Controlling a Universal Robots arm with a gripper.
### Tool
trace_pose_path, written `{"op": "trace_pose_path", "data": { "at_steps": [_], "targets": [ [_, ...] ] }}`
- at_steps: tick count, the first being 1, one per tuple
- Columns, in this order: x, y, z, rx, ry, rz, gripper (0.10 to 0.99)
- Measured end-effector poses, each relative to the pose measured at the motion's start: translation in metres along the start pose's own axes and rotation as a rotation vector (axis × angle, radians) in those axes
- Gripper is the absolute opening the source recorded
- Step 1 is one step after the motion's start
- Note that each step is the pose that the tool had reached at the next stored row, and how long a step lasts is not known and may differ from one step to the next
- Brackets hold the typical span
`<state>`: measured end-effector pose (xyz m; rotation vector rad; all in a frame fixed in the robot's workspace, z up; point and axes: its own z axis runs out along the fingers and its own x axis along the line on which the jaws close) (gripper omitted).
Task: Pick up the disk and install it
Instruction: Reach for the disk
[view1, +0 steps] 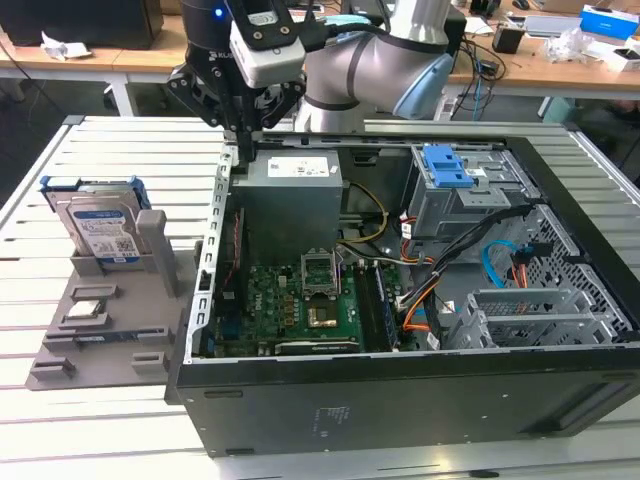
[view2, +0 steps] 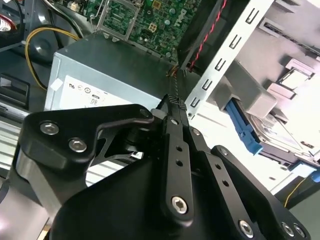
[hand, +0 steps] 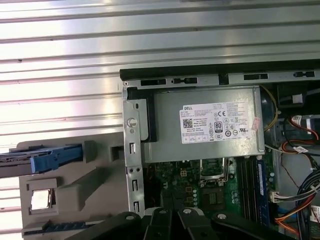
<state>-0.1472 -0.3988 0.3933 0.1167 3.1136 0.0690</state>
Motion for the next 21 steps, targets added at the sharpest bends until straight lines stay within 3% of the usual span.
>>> {"op": "trace_pose_path", "data": {
  "at_steps": [3, 21],
  "targets": [
    [0.0153, -0.0012, -0.0004, 0.000, 0.0000, 0.000, 0.106],
    [0.0528, -0.0039, -0.0014, 0.000, 0.0000, 0.000, 0.106]
  ]
}}
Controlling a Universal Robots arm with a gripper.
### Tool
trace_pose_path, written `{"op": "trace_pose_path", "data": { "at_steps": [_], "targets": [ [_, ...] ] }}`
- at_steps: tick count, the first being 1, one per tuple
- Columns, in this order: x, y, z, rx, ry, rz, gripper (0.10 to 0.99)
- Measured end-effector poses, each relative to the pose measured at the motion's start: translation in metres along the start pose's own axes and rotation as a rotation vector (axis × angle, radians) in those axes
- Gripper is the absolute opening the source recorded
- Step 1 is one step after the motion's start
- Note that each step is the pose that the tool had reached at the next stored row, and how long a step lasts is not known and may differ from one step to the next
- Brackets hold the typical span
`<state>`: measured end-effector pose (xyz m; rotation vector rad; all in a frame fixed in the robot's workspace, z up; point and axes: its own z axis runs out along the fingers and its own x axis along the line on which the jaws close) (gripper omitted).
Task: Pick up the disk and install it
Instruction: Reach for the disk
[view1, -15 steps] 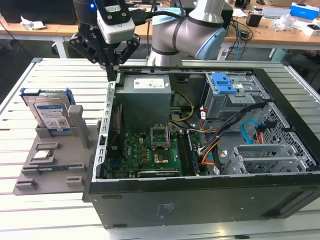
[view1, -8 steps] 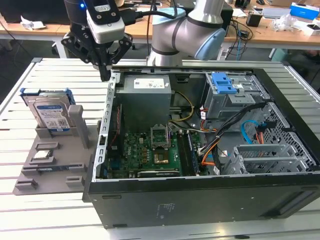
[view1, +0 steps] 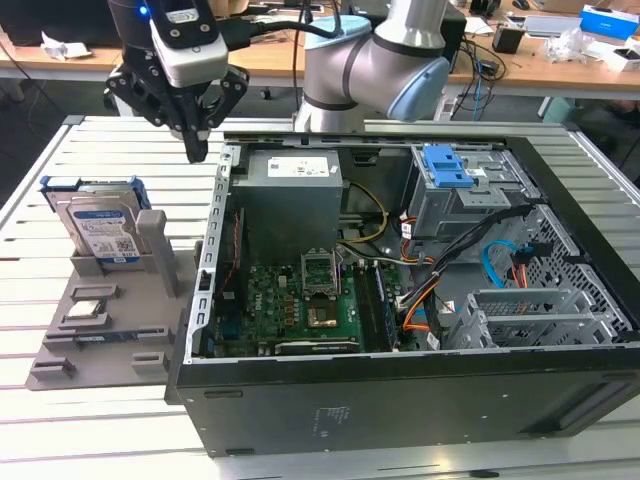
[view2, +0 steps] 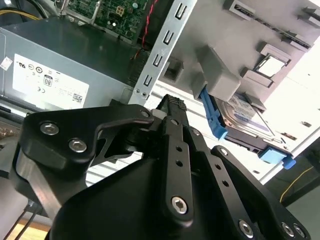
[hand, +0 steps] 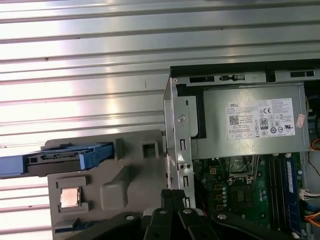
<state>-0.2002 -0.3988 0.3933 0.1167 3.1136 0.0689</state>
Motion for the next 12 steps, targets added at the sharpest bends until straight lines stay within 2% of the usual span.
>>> {"op": "trace_pose_path", "data": {
  "at_steps": [12],
  "targets": [
    [0.0318, -0.0024, -0.0009, 0.000, 0.0000, 0.000, 0.106]
  ]
}}
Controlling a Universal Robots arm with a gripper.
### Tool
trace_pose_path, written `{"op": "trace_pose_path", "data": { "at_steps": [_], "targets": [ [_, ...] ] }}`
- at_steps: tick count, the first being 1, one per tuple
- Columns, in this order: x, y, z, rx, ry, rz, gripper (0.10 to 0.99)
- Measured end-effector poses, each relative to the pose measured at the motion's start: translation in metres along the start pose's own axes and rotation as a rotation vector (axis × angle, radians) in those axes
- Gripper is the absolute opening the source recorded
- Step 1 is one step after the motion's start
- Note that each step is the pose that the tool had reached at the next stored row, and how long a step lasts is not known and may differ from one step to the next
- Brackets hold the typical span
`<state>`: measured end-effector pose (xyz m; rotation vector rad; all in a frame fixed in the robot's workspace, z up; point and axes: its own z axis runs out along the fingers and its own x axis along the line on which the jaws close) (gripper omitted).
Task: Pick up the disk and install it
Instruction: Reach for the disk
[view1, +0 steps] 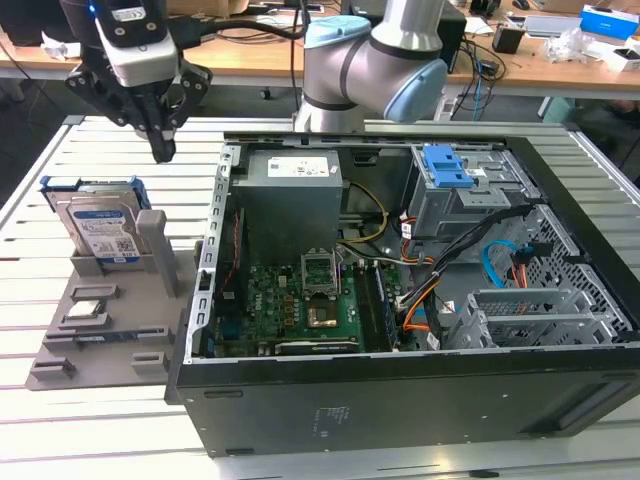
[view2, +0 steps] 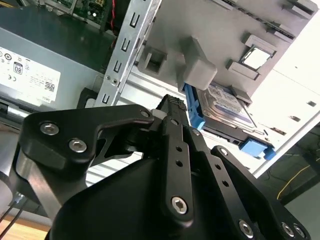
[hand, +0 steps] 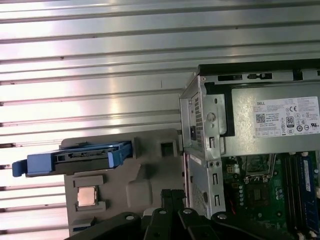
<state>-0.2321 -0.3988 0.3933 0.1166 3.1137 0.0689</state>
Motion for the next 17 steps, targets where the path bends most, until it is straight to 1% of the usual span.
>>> {"op": "trace_pose_path", "data": {
  "at_steps": [5, 7, 16, 17],
  "targets": [
    [0.0134, -0.0010, -0.0004, 0.000, 0.0001, 0.000, 0.106],
    [0.0208, -0.0016, -0.0006, 0.000, 0.0000, 0.000, 0.106],
    [0.0406, -0.0030, -0.0011, 0.000, 0.0000, 0.000, 0.106],
    [0.0439, -0.0033, -0.0012, 0.000, 0.0000, 0.000, 0.106]
  ]
}}
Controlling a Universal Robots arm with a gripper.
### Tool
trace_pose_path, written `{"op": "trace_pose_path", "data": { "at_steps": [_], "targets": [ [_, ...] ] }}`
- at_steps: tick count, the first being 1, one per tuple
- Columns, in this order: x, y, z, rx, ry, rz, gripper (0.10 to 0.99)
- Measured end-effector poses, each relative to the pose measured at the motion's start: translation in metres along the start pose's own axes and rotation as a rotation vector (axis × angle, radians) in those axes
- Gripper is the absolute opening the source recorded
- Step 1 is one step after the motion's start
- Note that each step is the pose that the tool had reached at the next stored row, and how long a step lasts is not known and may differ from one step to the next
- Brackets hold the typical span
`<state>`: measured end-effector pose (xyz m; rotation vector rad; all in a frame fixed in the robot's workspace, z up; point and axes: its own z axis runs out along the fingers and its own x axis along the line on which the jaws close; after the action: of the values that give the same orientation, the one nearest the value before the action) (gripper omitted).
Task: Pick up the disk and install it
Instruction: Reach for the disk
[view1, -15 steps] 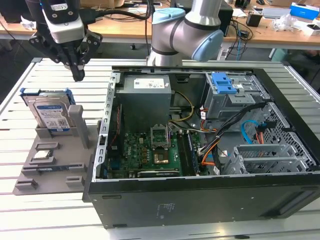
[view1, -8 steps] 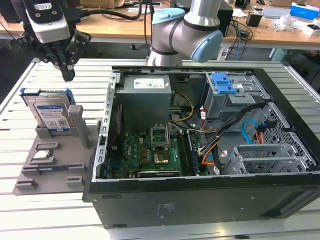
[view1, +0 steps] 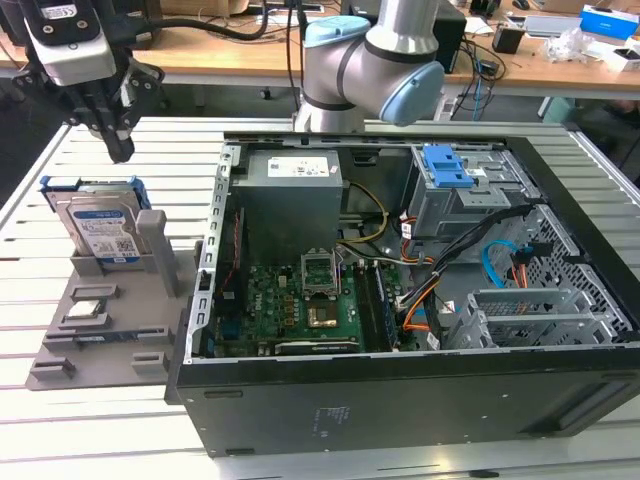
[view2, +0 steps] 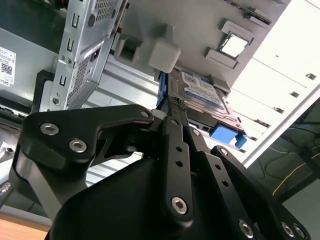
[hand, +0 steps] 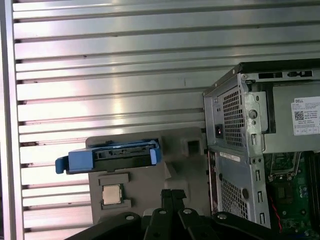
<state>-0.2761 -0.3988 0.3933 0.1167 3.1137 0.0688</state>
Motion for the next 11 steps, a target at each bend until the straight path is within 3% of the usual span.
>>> {"op": "trace_pose_path", "data": {
  "at_steps": [11],
  "targets": [
    [0.0256, -0.0019, -0.0006, 0.000, -0.0001, 0.000, 0.106]
  ]
}}
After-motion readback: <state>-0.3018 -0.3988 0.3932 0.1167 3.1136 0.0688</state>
